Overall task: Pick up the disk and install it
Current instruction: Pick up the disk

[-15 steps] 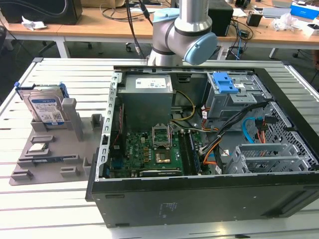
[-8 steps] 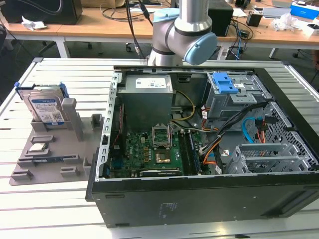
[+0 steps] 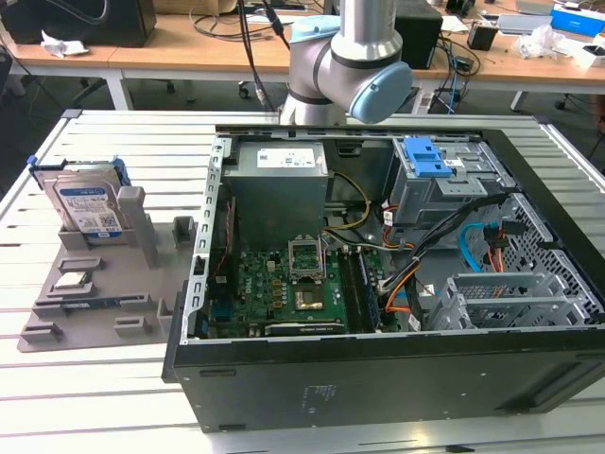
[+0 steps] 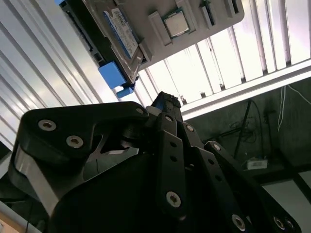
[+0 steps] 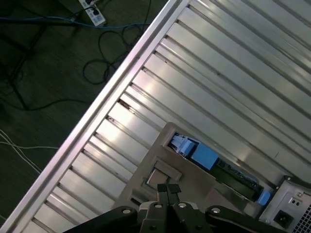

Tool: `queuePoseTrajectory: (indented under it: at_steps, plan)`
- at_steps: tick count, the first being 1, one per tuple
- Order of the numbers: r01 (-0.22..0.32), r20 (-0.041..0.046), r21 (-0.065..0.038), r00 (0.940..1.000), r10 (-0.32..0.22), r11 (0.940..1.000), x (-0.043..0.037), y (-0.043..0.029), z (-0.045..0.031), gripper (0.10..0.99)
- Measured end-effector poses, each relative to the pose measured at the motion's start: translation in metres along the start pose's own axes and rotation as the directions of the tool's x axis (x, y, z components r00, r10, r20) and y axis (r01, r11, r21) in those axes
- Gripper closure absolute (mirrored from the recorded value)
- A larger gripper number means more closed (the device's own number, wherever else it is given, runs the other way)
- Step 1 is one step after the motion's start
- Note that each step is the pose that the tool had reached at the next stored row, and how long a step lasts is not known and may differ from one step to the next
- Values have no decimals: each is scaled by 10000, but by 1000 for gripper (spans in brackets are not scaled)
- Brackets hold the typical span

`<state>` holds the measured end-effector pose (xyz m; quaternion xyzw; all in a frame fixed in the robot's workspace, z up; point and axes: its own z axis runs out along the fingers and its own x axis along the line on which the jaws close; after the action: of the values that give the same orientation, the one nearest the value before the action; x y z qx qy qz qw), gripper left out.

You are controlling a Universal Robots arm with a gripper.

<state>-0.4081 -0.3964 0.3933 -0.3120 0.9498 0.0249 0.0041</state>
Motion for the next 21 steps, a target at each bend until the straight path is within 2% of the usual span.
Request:
queuePoseTrajectory:
  at_steps: [3, 6, 11, 15, 17, 18, 20, 21]
  plan:
    - [487, -22, -12, 9988, -487, 9988, 0, 0, 0, 980]
    - [1007, -44, -26, 9949, -1007, 9949, 0, 0, 0, 980]
    - [1687, -73, -46, 9856, -1687, 9857, 0, 0, 0, 980]
    - [2550, -107, -74, 9669, -2550, 9669, 0, 0, 0, 980]
    - [2798, -116, -83, 9600, -2799, 9600, 0, 0, 0, 980]
    - [2994, -124, -91, 9540, -2995, 9541, 0, 0, 0, 980]
    - [3196, -131, -98, 9474, -3197, 9475, 0, 0, 0, 980]
    - [3352, -137, -105, 9420, -3353, 9421, 0, 0, 0, 980]
